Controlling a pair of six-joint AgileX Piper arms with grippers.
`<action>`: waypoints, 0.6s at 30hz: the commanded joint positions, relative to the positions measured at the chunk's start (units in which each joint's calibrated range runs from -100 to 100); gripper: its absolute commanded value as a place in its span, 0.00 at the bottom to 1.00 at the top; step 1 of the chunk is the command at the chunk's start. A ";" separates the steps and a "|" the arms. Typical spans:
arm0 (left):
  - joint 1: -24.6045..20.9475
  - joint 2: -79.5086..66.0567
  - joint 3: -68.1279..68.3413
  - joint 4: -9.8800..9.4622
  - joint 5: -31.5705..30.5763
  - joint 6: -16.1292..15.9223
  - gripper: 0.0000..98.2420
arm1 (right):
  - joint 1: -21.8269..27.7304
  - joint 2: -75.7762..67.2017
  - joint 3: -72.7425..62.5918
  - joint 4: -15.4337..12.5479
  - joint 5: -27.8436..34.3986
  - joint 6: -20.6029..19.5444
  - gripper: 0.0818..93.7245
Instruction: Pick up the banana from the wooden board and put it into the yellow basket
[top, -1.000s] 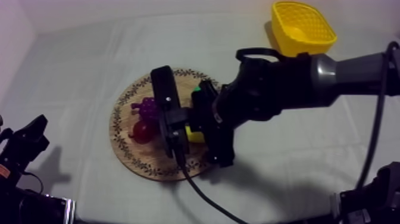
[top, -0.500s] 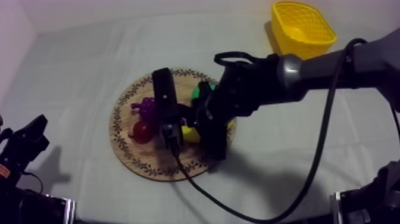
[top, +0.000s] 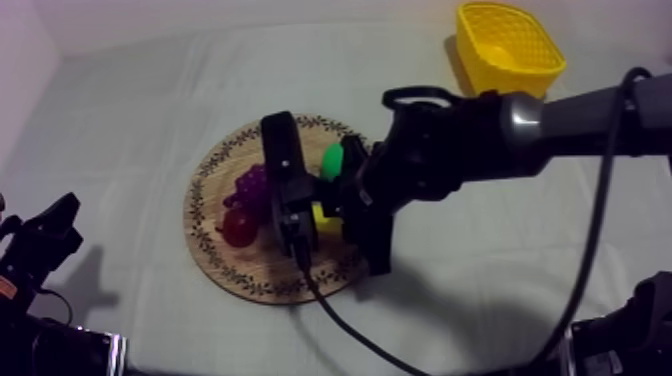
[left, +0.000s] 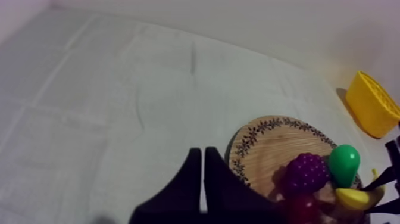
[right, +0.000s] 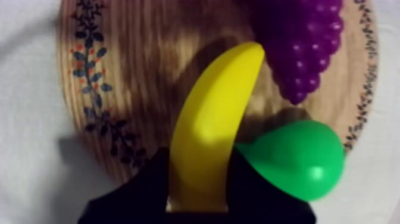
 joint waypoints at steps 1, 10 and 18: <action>0.01 0.00 -0.03 0.04 -0.01 0.00 0.00 | 0.85 -3.01 -0.60 -0.83 2.02 1.43 0.22; 0.01 0.00 -0.03 0.04 -0.01 -0.01 0.00 | 9.27 -7.80 -11.40 -3.51 8.24 5.66 0.23; 0.01 0.00 -0.03 0.04 -0.01 0.01 0.00 | 18.78 -3.59 -28.67 -5.14 13.81 8.48 0.25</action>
